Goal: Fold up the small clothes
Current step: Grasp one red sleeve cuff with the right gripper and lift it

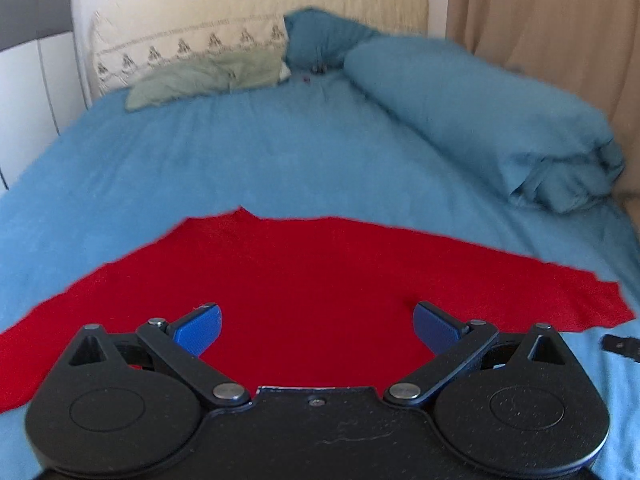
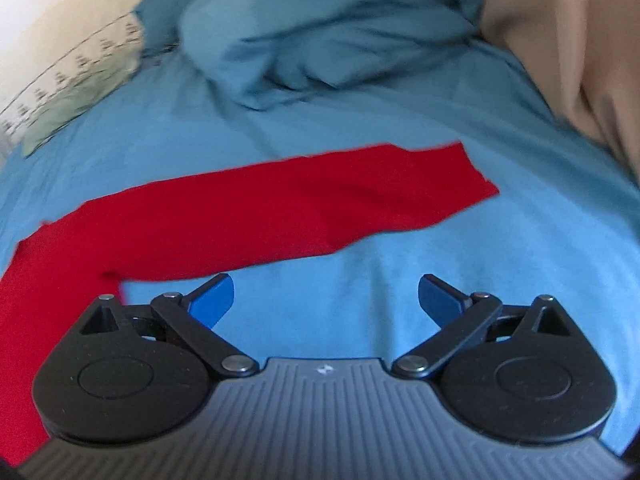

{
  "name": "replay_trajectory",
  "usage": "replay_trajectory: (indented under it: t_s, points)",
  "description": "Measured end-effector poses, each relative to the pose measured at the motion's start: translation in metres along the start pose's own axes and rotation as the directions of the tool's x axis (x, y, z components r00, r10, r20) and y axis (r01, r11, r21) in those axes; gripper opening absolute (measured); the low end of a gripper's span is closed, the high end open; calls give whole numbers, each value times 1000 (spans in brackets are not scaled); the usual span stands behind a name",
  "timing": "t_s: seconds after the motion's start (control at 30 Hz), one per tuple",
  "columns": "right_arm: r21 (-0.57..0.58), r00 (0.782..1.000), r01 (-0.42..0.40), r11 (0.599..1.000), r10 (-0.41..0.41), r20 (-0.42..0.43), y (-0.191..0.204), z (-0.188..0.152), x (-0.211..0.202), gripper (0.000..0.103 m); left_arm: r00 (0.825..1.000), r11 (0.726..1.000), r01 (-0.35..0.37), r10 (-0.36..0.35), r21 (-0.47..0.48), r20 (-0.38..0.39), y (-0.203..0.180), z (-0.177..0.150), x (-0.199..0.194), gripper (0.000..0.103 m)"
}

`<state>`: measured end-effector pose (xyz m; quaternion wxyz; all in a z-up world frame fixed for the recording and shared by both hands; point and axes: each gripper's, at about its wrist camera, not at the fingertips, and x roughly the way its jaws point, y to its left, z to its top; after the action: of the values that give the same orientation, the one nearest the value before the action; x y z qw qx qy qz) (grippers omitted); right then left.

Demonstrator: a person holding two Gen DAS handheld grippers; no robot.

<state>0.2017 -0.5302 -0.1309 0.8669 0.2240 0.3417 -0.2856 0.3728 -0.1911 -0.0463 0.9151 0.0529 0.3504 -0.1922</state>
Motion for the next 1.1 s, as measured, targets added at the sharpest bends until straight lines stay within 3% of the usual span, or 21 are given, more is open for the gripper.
replay_trajectory:
  t_s: [0.13, 0.3, 0.4, 0.47, 0.57, 0.73, 0.83, 0.93, 1.1]
  points:
    - [91, 1000, -13, 996, 13, -8, -22, 1, 44, 103, 995, 1000, -12, 13, 13, -100, -10, 1, 74, 103]
    - [154, 997, -23, 988, 11, 77, -34, 10, 72, 89, 987, 1000, -11, 10, -7, -162, -24, 4, 133, 103]
    - [190, 994, -18, 982, -3, 108, -37, 20, 84, 70, 981, 1000, -28, 28, 5, -191, -31, 2, 161, 103]
    - [214, 993, 1, 977, -26, 113, -38, 28, 91, 45, 976, 998, -51, 56, 28, -210, -35, 1, 174, 103]
    - [200, 993, 22, 980, -45, 109, -35, 37, 95, 25, 970, 995, -71, 86, 72, -226, -40, -4, 189, 103]
    - [82, 988, 50, 995, -61, 143, -6, 51, 82, 23, 962, 996, -48, 68, 81, -266, -35, 0, 196, 103]
    - [26, 985, -6, 1000, 2, 174, 23, 68, 64, 22, 963, 998, -19, 35, 61, -269, -23, 5, 191, 103]
    - [-76, 972, -98, 992, 112, 208, 74, 88, 39, 22, 974, 998, 8, 6, 60, -226, -2, 8, 166, 103]
    - [-285, 908, -285, 915, 353, 225, 198, 87, 4, 22, 991, 990, -91, 101, 103, -91, 54, -13, 99, 103]
